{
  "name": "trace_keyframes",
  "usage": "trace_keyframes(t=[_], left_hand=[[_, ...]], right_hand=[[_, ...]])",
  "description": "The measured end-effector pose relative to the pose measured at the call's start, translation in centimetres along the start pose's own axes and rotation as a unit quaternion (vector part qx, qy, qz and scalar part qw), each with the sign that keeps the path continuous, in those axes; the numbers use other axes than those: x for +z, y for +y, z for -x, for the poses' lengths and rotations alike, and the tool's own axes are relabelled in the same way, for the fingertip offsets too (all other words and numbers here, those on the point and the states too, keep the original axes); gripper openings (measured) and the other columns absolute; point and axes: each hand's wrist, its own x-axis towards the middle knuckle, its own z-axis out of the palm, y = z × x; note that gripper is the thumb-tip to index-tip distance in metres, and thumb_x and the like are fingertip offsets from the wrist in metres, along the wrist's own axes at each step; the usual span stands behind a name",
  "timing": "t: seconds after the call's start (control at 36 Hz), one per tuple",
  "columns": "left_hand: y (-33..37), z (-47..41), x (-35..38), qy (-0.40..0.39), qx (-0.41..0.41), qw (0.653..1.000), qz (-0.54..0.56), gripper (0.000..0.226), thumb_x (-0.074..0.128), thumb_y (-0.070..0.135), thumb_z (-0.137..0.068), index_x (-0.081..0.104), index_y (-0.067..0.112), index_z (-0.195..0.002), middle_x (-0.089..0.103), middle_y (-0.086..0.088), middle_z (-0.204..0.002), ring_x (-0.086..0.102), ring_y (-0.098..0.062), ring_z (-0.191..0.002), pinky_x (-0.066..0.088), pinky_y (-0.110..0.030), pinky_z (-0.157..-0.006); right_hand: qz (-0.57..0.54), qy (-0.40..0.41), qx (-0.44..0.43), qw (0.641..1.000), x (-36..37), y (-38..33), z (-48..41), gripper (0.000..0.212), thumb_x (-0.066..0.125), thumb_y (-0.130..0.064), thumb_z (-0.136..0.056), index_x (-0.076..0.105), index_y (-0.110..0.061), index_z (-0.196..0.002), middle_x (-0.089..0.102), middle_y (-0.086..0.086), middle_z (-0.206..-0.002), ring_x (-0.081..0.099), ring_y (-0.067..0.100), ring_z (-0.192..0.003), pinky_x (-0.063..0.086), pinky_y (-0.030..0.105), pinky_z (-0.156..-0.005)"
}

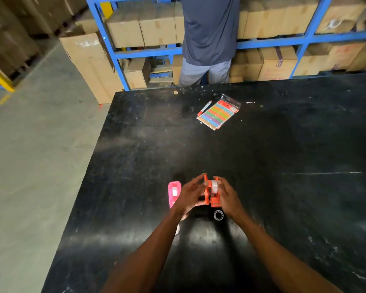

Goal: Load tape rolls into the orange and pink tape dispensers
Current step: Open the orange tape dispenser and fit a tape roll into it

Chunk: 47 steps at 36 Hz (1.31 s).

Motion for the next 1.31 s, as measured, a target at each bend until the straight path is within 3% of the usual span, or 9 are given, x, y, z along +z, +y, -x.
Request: trace_keyframes(t=[0.11,0.25,0.36,0.58,0.75,0.89,1.08,1.19,1.31], left_hand=[[0.0,1.0,0.3,0.032,0.021,0.999,0.007,0.04,0.063,0.032,-0.096,0.057,0.035,-0.135,0.076,-0.003,-0.115,0.075,-0.017,-0.098,0.062,-0.032,-0.075],[-0.1,1.8,0.4,0.058,0.031,0.998,0.025,0.032,0.063,0.033,-0.096,0.061,0.039,-0.128,0.078,0.003,-0.108,0.077,-0.011,-0.095,0.062,-0.027,-0.068],[-0.3,2.2,0.5,0.06,0.029,0.997,0.025,0.026,0.065,0.034,-0.095,0.064,0.049,-0.116,0.079,0.005,-0.107,0.077,-0.012,-0.095,0.062,-0.025,-0.066],[-0.3,2.3,0.4,0.058,0.032,0.998,0.019,0.026,0.069,0.035,-0.091,0.065,0.05,-0.113,0.079,0.007,-0.106,0.077,-0.013,-0.095,0.062,-0.024,-0.066],[-0.4,2.2,0.0,0.041,0.022,0.999,0.021,0.023,0.05,0.043,-0.1,0.064,0.051,-0.117,0.077,0.002,-0.112,0.076,-0.015,-0.101,0.062,-0.029,-0.073],[-0.1,2.5,-0.6,0.026,0.026,0.999,0.014,0.026,0.054,0.034,-0.101,0.062,0.051,-0.12,0.077,0.005,-0.112,0.075,-0.014,-0.102,0.062,-0.031,-0.076],[-0.1,2.8,-0.9,0.049,0.045,0.998,0.016,0.038,0.055,0.038,-0.1,0.052,0.037,-0.138,0.074,0.002,-0.12,0.074,-0.014,-0.104,0.063,-0.032,-0.076],[-0.5,2.9,-0.6,0.041,0.008,0.999,0.01,0.038,0.045,0.051,-0.1,0.06,0.031,-0.128,0.074,-0.004,-0.12,0.073,-0.02,-0.108,0.061,-0.041,-0.09],[-1.0,2.8,-0.1,0.045,-0.047,0.994,0.091,0.04,0.042,0.048,-0.099,0.072,0.027,-0.116,0.076,-0.006,-0.116,0.072,-0.023,-0.111,0.053,-0.048,-0.103]], right_hand=[[-0.003,0.006,-0.017,1.0,0.3,-0.3,0.6,0.034,0.033,-0.025,-0.107,0.054,-0.018,-0.134,0.064,0.006,-0.128,0.062,0.023,-0.115,0.046,0.042,-0.105],[-0.015,0.017,-0.033,0.999,0.6,-0.6,0.8,0.031,0.034,-0.027,-0.106,0.056,-0.026,-0.128,0.066,-0.005,-0.117,0.065,0.014,-0.105,0.047,0.028,-0.092],[-0.014,0.009,-0.051,0.999,0.7,-0.7,0.9,0.029,0.034,-0.029,-0.106,0.056,-0.035,-0.123,0.065,-0.017,-0.111,0.063,-0.005,-0.102,0.047,0.023,-0.09],[-0.019,0.009,-0.065,0.998,0.5,-1.6,1.2,0.029,0.037,-0.022,-0.106,0.058,-0.027,-0.124,0.068,-0.003,-0.114,0.067,0.01,-0.103,0.051,0.029,-0.093],[0.006,0.01,-0.071,0.997,0.5,-2.3,1.5,0.023,0.035,-0.032,-0.106,0.055,-0.036,-0.117,0.066,-0.009,-0.109,0.063,-0.001,-0.097,0.045,0.018,-0.082],[0.0,0.002,-0.064,0.998,0.8,-2.6,1.5,0.028,0.035,-0.03,-0.106,0.057,-0.029,-0.122,0.067,-0.004,-0.116,0.065,0.014,-0.104,0.05,0.035,-0.096],[-0.004,-0.008,-0.06,0.998,1.4,-3.5,1.6,0.03,0.032,-0.026,-0.106,0.059,-0.027,-0.119,0.068,-0.001,-0.114,0.067,0.017,-0.103,0.052,0.039,-0.096],[0.024,-0.01,-0.067,0.997,2.0,-4.0,1.6,0.032,0.032,-0.029,-0.106,0.057,-0.026,-0.125,0.065,0.0,-0.122,0.063,0.019,-0.111,0.046,0.046,-0.104],[0.161,0.007,-0.046,0.986,2.6,-4.3,1.3,0.035,0.029,-0.043,-0.104,0.051,-0.042,-0.13,0.05,-0.001,-0.126,0.049,0.019,-0.122,0.033,0.051,-0.105]])
